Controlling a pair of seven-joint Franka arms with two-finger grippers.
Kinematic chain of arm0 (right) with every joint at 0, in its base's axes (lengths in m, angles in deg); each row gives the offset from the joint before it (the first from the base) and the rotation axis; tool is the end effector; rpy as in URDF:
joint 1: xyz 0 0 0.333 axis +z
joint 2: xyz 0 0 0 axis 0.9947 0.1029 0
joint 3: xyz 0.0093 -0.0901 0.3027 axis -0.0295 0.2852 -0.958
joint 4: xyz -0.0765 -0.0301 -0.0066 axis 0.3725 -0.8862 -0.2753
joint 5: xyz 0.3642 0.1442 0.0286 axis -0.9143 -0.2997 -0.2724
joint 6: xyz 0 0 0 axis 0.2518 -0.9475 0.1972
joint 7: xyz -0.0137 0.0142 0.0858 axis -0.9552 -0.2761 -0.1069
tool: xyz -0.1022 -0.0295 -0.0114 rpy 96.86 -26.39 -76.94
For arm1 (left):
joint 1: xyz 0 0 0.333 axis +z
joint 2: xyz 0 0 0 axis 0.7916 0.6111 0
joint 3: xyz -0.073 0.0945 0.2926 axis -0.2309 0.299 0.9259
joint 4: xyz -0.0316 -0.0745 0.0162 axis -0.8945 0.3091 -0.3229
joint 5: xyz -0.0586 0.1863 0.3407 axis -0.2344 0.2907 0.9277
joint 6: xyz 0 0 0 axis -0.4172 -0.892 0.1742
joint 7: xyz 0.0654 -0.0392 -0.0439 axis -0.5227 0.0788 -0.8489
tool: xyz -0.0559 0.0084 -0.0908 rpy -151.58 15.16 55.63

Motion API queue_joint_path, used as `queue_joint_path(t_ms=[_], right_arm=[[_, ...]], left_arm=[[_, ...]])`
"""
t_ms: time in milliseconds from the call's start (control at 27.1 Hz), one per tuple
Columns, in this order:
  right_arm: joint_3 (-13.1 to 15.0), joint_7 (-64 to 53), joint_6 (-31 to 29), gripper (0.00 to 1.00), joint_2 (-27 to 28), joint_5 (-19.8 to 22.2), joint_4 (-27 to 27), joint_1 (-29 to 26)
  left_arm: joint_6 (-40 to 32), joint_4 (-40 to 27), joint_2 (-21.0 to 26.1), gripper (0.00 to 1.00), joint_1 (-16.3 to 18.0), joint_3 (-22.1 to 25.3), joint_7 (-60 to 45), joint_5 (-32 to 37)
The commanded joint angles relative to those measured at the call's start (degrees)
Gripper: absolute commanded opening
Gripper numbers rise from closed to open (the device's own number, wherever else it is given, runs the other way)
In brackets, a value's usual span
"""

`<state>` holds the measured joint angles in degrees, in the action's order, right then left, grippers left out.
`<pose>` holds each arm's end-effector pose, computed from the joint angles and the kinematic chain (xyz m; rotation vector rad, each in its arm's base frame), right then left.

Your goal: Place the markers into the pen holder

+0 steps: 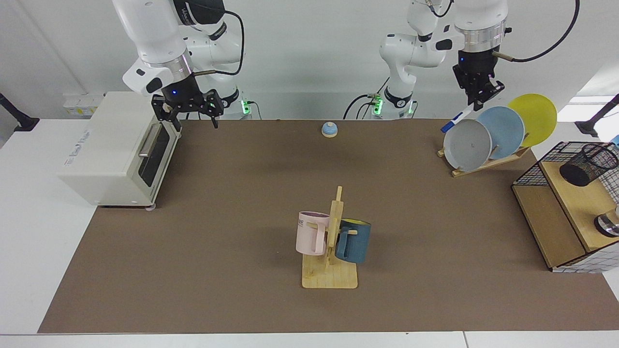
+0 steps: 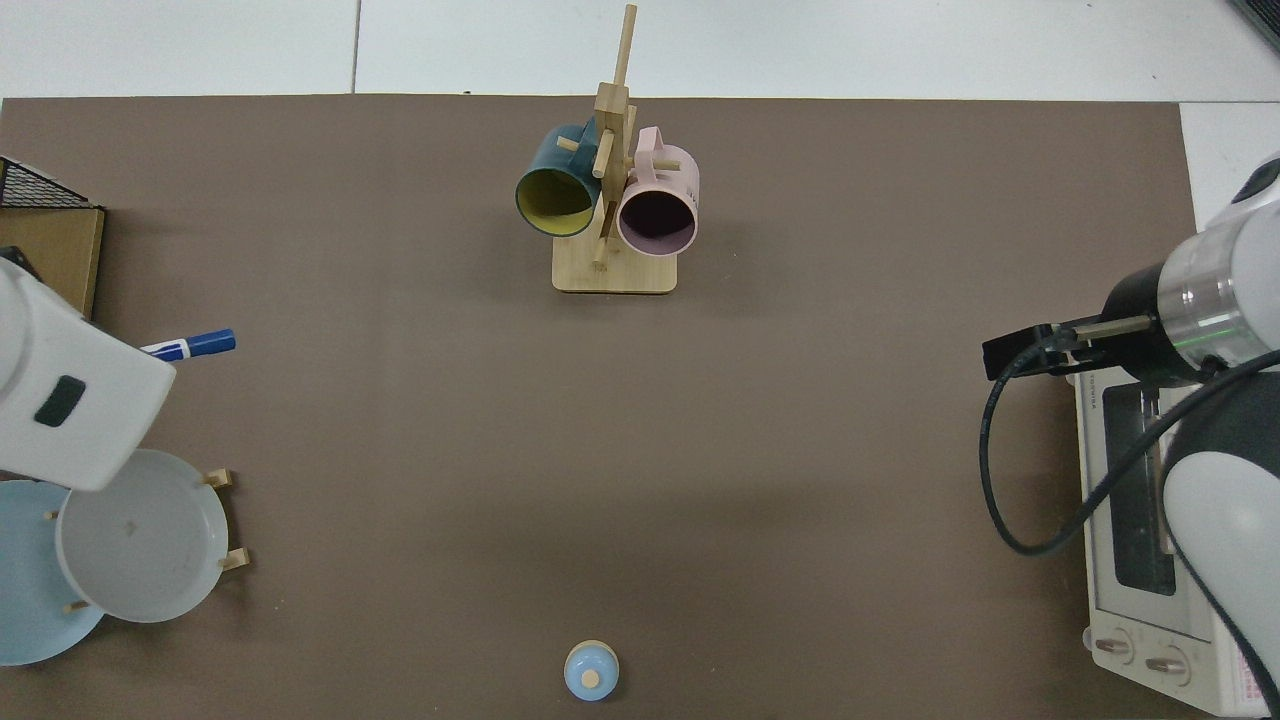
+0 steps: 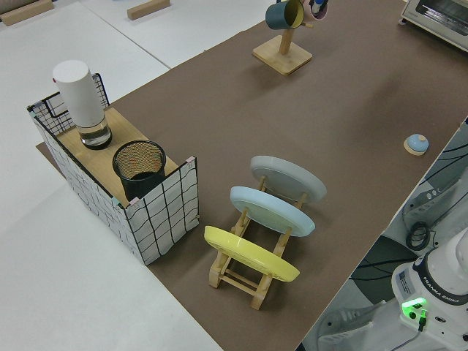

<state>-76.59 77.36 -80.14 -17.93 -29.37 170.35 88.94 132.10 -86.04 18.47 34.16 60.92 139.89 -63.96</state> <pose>0.5420 0.0748 0.6199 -3.1245 -0.1412 0.0226 0.5110 -0.0961 0.6850 -2.2170 1.6444 0.2329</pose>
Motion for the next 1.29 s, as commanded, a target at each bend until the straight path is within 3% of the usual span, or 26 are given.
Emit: queue_joint_path(t_ms=[0, 701, 1033, 1254], right_arm=[[-0.4, -2.1, 2.0, 1.0, 1.5, 0.7, -2.5, -1.5], [-0.6, -1.4, 1.1, 1.0, 0.5, 0.0, -0.9, -2.7], [-0.6, 0.4, 1.1, 1.0, 0.5, 0.2, -0.8, -2.5], [-0.7, 1.3, 1.0, 1.0, 0.5, -0.4, -0.9, -2.1]], left_arm=[[-0.7, 2.2, 1.3, 0.0, 0.9, 1.4, 7.5, 4.2], [7.4, 2.2, 1.3, 0.0, 8.5, 1.4, 25.7, 18.2], [13.0, 1.8, 1.3, 0.0, 15.6, 1.3, 35.6, 19.0], [15.9, 1.7, 1.4, 0.0, 17.7, 1.6, 39.0, 19.9]])
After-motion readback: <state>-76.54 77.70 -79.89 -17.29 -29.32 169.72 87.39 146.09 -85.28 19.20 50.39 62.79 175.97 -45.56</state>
